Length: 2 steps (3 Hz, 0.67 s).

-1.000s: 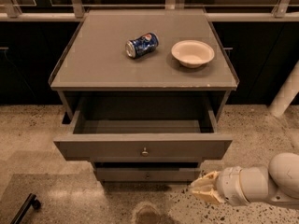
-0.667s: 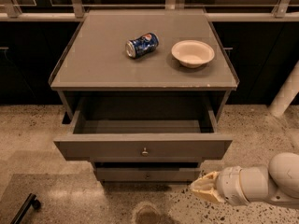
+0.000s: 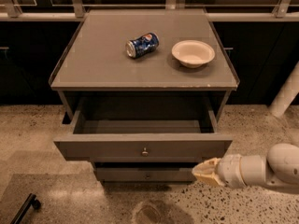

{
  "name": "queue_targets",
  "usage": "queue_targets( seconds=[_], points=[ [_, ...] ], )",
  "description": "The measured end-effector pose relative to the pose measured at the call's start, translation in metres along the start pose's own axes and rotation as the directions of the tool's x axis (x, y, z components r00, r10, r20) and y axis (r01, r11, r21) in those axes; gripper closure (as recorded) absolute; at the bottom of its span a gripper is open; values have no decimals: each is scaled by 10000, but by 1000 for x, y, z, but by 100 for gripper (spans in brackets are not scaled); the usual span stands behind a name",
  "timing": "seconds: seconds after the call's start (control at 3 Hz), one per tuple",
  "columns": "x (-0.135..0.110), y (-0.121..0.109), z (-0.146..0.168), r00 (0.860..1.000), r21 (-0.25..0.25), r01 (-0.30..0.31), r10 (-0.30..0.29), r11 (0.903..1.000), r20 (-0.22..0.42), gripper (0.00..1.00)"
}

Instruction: Close top drawer

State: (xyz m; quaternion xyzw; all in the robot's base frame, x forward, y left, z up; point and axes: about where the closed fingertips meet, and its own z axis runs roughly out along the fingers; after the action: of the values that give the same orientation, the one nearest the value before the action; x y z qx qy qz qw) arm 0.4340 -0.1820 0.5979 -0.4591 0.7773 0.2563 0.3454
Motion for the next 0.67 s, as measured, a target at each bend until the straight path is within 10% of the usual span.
queue_targets(
  seconds=[0.67],
  points=[
    [32,-77,29,9966,472,-649,623,9968,547,100]
  ],
)
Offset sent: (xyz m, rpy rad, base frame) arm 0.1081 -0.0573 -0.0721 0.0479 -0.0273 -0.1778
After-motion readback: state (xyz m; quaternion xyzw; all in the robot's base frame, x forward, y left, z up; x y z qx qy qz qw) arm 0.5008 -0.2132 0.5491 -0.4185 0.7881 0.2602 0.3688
